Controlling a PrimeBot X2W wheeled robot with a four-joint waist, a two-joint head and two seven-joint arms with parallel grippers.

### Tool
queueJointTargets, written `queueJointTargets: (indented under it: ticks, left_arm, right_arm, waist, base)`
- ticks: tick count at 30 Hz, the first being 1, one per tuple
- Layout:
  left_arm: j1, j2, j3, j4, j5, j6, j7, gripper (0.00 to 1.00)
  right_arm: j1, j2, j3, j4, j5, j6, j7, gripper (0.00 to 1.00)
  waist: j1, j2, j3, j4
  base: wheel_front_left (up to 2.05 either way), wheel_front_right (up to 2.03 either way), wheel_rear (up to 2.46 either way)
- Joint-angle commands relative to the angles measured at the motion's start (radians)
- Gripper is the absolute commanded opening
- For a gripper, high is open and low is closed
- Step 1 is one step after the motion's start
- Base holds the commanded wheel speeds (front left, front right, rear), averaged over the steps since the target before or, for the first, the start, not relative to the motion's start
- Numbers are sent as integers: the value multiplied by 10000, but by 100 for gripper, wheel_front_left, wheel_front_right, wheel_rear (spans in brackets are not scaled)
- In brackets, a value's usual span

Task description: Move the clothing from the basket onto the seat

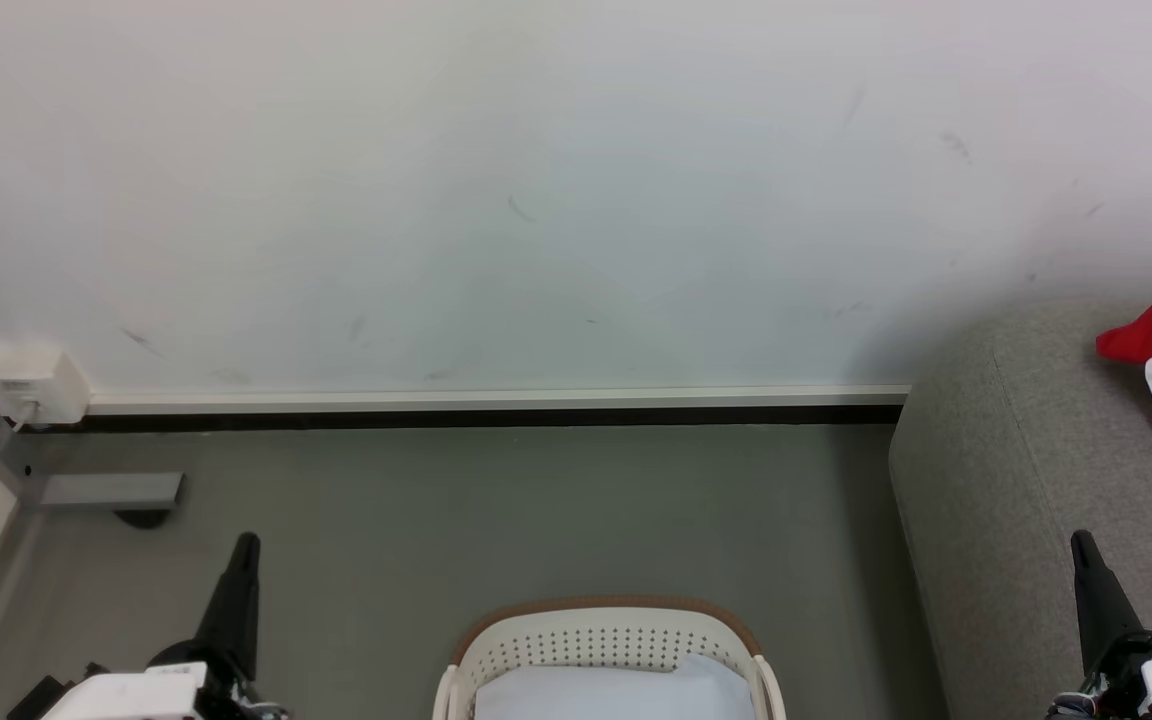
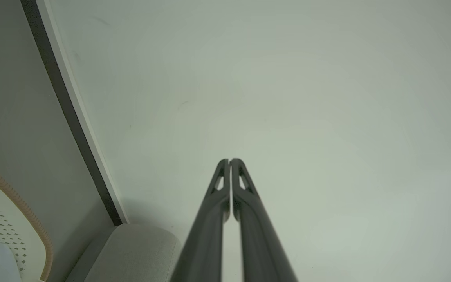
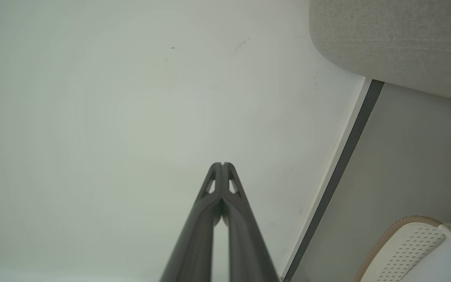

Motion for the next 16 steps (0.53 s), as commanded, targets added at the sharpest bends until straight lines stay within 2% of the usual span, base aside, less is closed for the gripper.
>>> queueJointTargets:
  ticks: [1, 16]
  left_arm:
    - [-75, 21, 27, -28, -138, -64, 40, 0]
    - [-75, 21, 27, -29, -139, -64, 40, 0]
  right_arm:
    - [-139, -65, -8, 26, 22, -21, 29, 0]
    - [-139, -65, -8, 26, 22, -21, 28, 0]
  waist:
    - [0, 0, 0, 0]
    - [0, 0, 0, 0]
  base:
    - [0, 0, 0]
    - [0, 0, 0]
